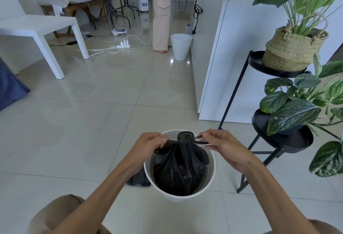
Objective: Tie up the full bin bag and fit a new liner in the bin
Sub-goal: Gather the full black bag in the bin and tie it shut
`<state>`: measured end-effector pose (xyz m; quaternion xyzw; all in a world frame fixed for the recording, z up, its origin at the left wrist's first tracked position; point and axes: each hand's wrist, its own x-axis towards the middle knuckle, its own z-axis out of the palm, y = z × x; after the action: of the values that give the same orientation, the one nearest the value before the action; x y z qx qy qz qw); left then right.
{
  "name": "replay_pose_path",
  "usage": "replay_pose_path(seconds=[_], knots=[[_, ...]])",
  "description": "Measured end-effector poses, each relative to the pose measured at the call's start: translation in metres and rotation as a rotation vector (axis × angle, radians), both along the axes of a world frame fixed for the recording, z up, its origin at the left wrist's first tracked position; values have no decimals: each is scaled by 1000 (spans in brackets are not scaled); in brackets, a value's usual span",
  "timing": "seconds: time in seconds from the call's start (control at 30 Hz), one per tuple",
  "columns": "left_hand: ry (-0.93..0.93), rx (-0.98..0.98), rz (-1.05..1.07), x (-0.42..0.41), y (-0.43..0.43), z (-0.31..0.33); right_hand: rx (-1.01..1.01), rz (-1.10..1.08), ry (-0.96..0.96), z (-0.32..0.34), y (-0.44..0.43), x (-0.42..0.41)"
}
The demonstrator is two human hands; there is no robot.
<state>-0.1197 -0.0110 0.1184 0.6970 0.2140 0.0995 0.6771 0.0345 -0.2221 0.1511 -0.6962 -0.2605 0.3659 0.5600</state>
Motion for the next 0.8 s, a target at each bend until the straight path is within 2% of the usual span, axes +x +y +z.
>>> replay_pose_path(seconds=[0.1,0.17,0.23,0.3,0.37,0.43,0.57,0.8], knots=[[-87,-386,193,13,-13,-9,416,-173,486,4,11,-12],[-116,-624,271,18,-16,-11,602,-257,736,9,16,-11],[-189,-868,329,16,-11,-9,709,-338,834,6,17,-7],[-343,-1116,381,15,-4,-2,796,-428,861,0,16,-1],[-477,-1235,386,15,1,9,855,-511,894,-6,15,7],[-471,-1156,368,20,7,17,812,-550,854,-8,14,17],[-279,-785,452,21,39,22,541,-557,609,-10,4,46],[-167,-595,602,12,75,6,368,-665,469,-39,-27,71]])
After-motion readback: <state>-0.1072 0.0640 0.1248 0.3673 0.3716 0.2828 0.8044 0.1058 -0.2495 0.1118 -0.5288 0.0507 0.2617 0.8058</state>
